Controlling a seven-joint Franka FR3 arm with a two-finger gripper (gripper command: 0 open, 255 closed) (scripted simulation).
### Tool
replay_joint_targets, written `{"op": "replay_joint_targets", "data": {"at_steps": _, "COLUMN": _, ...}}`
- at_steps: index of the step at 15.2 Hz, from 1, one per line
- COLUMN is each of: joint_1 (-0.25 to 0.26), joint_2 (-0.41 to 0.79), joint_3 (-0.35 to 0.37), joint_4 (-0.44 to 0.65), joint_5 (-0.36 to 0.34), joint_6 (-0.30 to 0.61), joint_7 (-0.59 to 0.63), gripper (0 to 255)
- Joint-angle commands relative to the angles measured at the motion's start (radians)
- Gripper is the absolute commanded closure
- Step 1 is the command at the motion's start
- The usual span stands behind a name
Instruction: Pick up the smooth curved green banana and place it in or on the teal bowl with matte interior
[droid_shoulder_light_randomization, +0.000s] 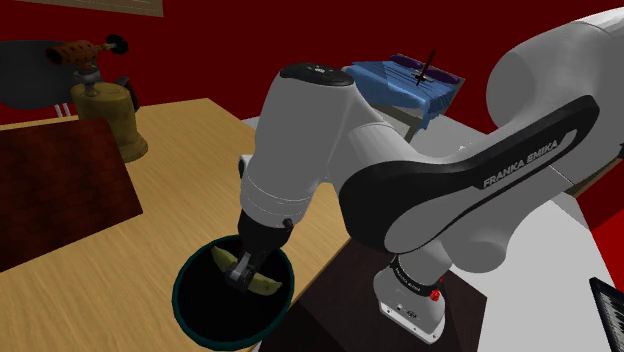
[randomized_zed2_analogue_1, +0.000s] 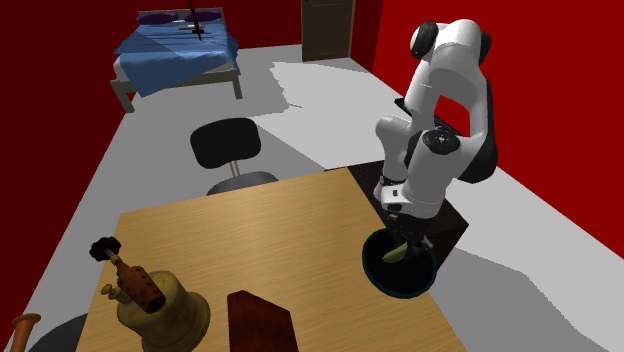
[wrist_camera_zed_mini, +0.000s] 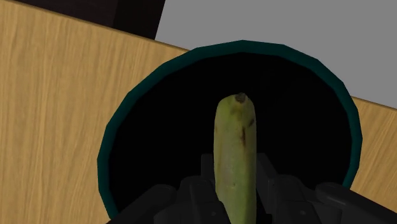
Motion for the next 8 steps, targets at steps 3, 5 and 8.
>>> {"op": "replay_joint_targets", "data": {"at_steps": 3, "joint_1": 0.0, "joint_2": 0.0, "joint_3": 0.0, "joint_4": 0.0, "joint_5": 0.0, "joint_6": 0.0, "joint_7": 0.0, "gripper": 0}}
{"op": "replay_joint_targets", "data": {"at_steps": 5, "joint_1": 0.0, "joint_2": 0.0, "joint_3": 0.0, "joint_4": 0.0, "joint_5": 0.0, "joint_6": 0.0, "joint_7": 0.0, "gripper": 0}}
{"op": "replay_joint_targets", "data": {"at_steps": 8, "joint_1": 0.002, "joint_2": -0.04, "joint_3": -0.015, "joint_4": 0.035, "joint_5": 0.008, "joint_6": -0.074, "joint_7": -0.009, "gripper": 0}}
